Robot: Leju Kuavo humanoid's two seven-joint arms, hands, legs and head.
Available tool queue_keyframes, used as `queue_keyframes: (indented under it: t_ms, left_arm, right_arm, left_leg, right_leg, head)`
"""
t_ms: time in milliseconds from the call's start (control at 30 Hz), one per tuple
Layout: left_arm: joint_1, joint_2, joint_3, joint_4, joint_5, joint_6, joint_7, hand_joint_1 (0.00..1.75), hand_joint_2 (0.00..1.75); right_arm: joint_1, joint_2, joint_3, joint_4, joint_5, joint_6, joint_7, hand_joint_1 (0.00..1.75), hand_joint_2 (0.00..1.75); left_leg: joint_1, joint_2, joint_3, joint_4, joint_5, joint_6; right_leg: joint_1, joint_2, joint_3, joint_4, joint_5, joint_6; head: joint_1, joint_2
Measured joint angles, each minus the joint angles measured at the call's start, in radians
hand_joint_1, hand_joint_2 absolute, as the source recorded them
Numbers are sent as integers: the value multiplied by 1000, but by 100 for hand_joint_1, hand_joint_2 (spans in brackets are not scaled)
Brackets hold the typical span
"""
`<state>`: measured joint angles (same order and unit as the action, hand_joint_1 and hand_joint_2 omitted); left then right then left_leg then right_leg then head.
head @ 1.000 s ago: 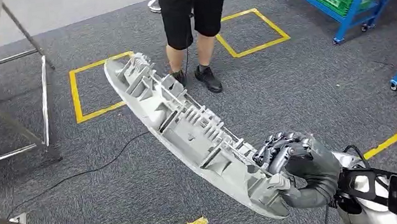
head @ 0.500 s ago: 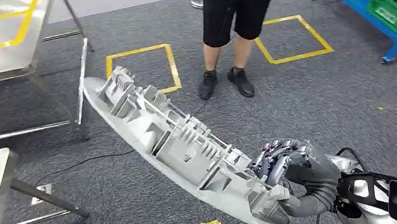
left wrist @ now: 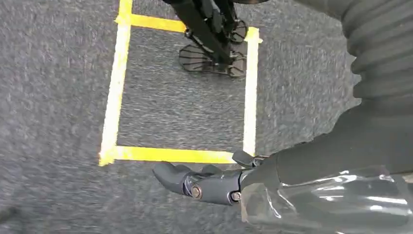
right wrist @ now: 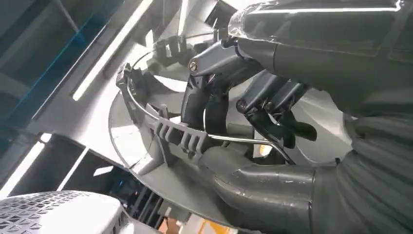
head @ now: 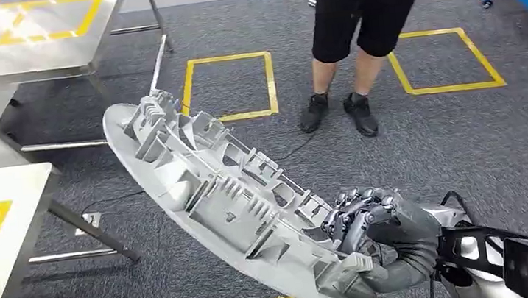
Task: Take the parts from the cabinet and place them on the table.
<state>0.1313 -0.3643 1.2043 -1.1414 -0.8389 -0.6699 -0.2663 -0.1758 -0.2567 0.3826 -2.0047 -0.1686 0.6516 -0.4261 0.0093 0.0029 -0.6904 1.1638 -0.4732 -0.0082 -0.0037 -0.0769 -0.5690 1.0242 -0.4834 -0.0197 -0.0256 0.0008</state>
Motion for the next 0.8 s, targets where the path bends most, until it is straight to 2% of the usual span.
queue_keyframes:
  t_ms: [33, 67, 100, 167, 200, 233, 267, 300, 333, 367, 400, 433, 467, 500, 533, 567, 600, 633, 700, 733, 767, 800]
  left_arm:
    - [1, 1, 0, 0, 0, 0, 0, 0, 175]
    - [-1, 2, 0, 0, 0, 0, 0, 0, 175]
    - [-1, 2, 0, 0, 0, 0, -1, 0, 175]
    - [-1, 2, 0, -1, 1, -1, -3, 0, 175]
    - [2, 3, 2, -5, 0, -2, -3, 0, 175]
    - [6, 3, 3, -7, -1, -5, -4, 0, 175]
    - [5, 2, 3, -9, 0, -8, -5, 0, 175]
    - [2, 3, 3, -11, -1, -10, -5, 0, 175]
    - [-3, 4, 3, -13, -1, -11, -5, 0, 175]
    - [-4, 4, 4, -13, -1, -12, -1, 0, 175]
    - [-5, 4, 3, -13, -1, -12, 1, 0, 175]
    - [-5, 3, 5, -13, -1, -12, 8, 0, 175]
    - [-4, 3, 7, -13, -1, -12, 12, 0, 175]
    - [-4, 3, 10, -13, -1, -12, 16, 0, 175]
    - [-4, 3, 12, -13, 0, -12, 19, 0, 175]
    - [-4, 4, 14, -14, 0, -12, 23, 0, 175]
    - [-4, 4, 16, -15, 1, -12, 28, 0, 175]
    - [-1, 3, 18, -19, 7, -10, 31, 0, 175]
    - [10, 3, 20, -19, 19, -5, 41, 0, 175]
    - [10, 3, 21, -22, 22, -2, 44, 0, 175]
    - [11, 1, 22, -22, 23, -1, 46, 0, 175]
    - [8, 3, 21, -23, 23, 0, 46, 0, 175]
  right_arm:
    - [-3, 0, 0, 0, 0, 0, 0, 175, 175]
    - [-6, 0, 3, 0, -1, 0, 0, 175, 175]
    - [-9, 0, 5, 0, -1, 0, 0, 175, 175]
    - [-12, 2, 12, 0, -2, 0, -2, 175, 175]
    - [-18, 3, 15, 0, -3, 0, -2, 175, 175]
    - [-21, 4, 17, -1, -3, 0, -2, 175, 175]
    - [-23, 4, 19, 0, -5, 0, 0, 175, 175]
    - [-25, 4, 20, 0, -10, 0, 0, 175, 175]
    - [-23, 3, 21, 0, -11, 0, 1, 175, 175]
    - [-19, 2, 22, 1, -12, 1, 3, 175, 175]
    - [-18, 1, 24, 1, -13, 2, 3, 175, 175]
    - [-18, 1, 26, 1, -15, 3, 5, 175, 175]
    - [-18, 1, 28, 1, -16, 3, 6, 175, 175]
    - [-18, 1, 31, 1, -18, 6, 7, 175, 175]
    - [-18, 1, 32, 1, -19, 7, 7, 175, 175]
    - [-20, 1, 35, 1, -21, 8, 7, 175, 175]
    - [-19, 1, 37, 1, -23, 10, 7, 175, 175]
    - [-17, 0, 38, 2, -28, 11, 7, 175, 175]
    - [-20, 0, 39, 2, -34, 14, 6, 175, 175]
    - [-20, 0, 40, 2, -36, 14, 5, 175, 175]
    - [-20, 0, 42, 2, -36, 14, 5, 175, 175]
    - [-17, 0, 42, 2, -37, 15, 5, 175, 175]
  left_leg:
    - [-4, 22, 49, -88, 37, 8]
    - [-16, 68, 72, -132, 26, 16]
    - [-18, 65, 72, -138, 28, 18]
    - [-25, 41, 68, -137, 26, 27]
    - [-26, 28, 72, -146, 29, 34]
    - [-9, 17, 100, -170, 43, 38]
    - [-13, 6, 109, -180, 45, 41]
    - [-11, -2, 111, -180, 49, 46]
    - [-10, -18, 110, -179, 50, 47]
    - [-9, -34, 110, -179, 50, 47]
    - [-8, -50, 110, -179, 50, 47]
    - [-7, -67, 111, -179, 49, 46]
    - [-5, -82, 113, -178, 48, 44]
    - [-2, -98, 114, -176, 46, 41]
    - [1, -115, 114, -170, 42, 35]
    - [2, -126, 108, -164, 39, 28]
    - [-3, -139, 102, -153, 30, 17]
    - [-2, -145, 97, -154, 31, 12]
    - [6, -160, 92, -159, 34, 2]
    - [8, -159, 88, -153, 29, -2]
    - [1, -97, 79, -129, 15, -6]
    - [1, -49, 51, -72, -19, -10]
  right_leg:
    - [3, -10, 5, 0, -4, 1]
    - [5, -20, 8, -1, -6, 3]
    - [12, -28, 8, -1, -9, 8]
    - [4, -49, 12, -4, -12, 16]
    - [6, -60, 21, -10, -13, 22]
    - [4, -42, 17, -2, -20, 26]
    - [-1, 15, 12, 20, -28, 27]
    - [-4, 48, -17, 76, -53, 23]
    - [-5, 64, -64, 164, -84, 21]
    - [-6, 69, -111, 246, -107, 22]
    - [-7, 71, -144, 297, -113, 28]
    - [-11, 71, -155, 298, -101, 37]
    - [-15, 72, -141, 254, -72, 50]
    - [-21, 77, -109, 174, -33, 63]
    - [-28, 96, -63, 69, 11, 76]
    - [-38, 141, -36, 1, 30, 81]
    - [-30, 138, -29, -1, 33, 61]
    - [-27, 126, -31, 1, 35, 49]
    - [-21, 112, -30, 2, 34, 35]
    - [-32, 98, -27, -2, 35, 28]
    - [-28, 89, -23, -3, 33, 21]
    - [-24, 77, -21, -3, 30, 14]
  head:
    - [0, 0]
    - [1, 0]
    - [3, 0]
    - [1, 0]
    - [2, 0]
    - [1, 0]
    - [7, 0]
    - [5, 0]
    - [7, 0]
    - [7, 0]
    - [7, 0]
    - [7, 0]
    - [7, 0]
    - [7, 0]
    - [8, 0]
    - [11, 0]
    - [12, 0]
    - [10, 0]
    - [11, 0]
    - [11, 0]
    - [8, 0]
    - [-2, 0]
